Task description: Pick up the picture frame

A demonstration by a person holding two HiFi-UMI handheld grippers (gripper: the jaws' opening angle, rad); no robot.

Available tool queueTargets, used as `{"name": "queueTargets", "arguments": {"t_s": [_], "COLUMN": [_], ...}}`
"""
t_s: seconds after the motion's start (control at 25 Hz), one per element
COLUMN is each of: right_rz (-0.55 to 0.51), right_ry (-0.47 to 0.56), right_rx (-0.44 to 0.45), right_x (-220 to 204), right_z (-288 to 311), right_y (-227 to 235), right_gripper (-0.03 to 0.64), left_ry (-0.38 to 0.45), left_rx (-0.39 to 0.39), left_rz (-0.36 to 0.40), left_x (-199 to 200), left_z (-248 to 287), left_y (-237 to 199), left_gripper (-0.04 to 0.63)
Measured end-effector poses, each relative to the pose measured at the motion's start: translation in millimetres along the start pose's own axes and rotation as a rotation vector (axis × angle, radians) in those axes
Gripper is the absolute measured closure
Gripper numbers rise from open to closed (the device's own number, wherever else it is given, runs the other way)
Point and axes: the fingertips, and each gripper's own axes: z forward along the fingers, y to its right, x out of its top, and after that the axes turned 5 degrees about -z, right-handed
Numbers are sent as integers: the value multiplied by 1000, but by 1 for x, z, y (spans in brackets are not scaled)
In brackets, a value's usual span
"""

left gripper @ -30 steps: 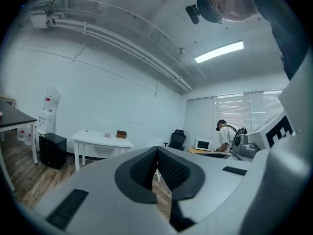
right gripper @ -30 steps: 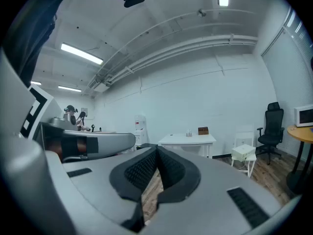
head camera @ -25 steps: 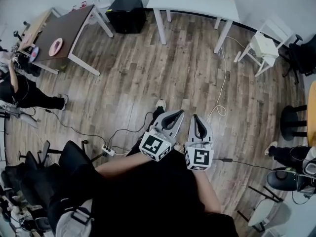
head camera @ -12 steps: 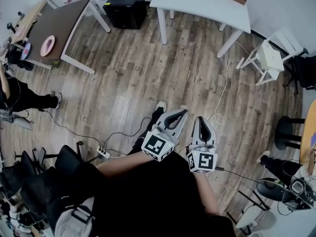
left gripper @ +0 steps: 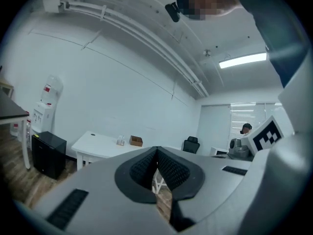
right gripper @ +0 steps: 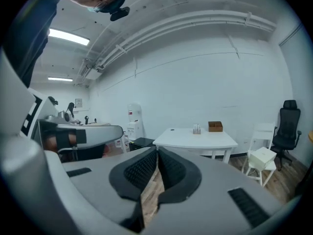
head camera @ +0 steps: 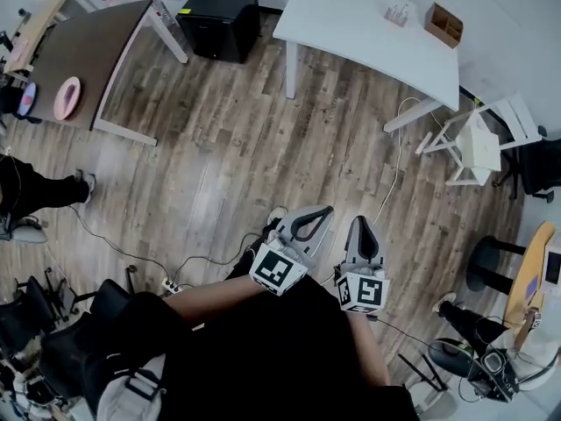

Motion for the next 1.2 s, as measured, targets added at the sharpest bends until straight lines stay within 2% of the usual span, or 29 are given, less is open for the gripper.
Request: {"name": "queueTargets", "arguments": {"t_s": [0.12,0.24,0.4,0.6,0.68,0.92,1.08,1.2], "right_rz": [13,-44,-50,-6,-15,11,94,105], "right_ry": [-13,34,31,66,88,124,155,179], "right_rx": [-34,-74,-76,-33,-31,-9,34,78], "right_x": [17,39,41,51,59,68,92,119], "right_z": [45,66,87,123,142,221,285,335], "right_y": [6,4,0,9,23,81,140,180], "right_gripper": [581,581,581,581,581,581,581,581], "left_ry": [1,12,28,32,53,60,66,58], "left_rx": [17,22,65,101,102,166,172,162], "left_rz": [-14,-8,-2,-109,-102,-74,-65,-38], "left_x": [15,30,46,61,72,80,91,105], "left_z": [13,19,19,32,50,132,219,291], "left_y": [-43,-75,-112,-142,-149,-194,-215,-226], "left_gripper": [589,589,589,589,589,589,589,589]}}
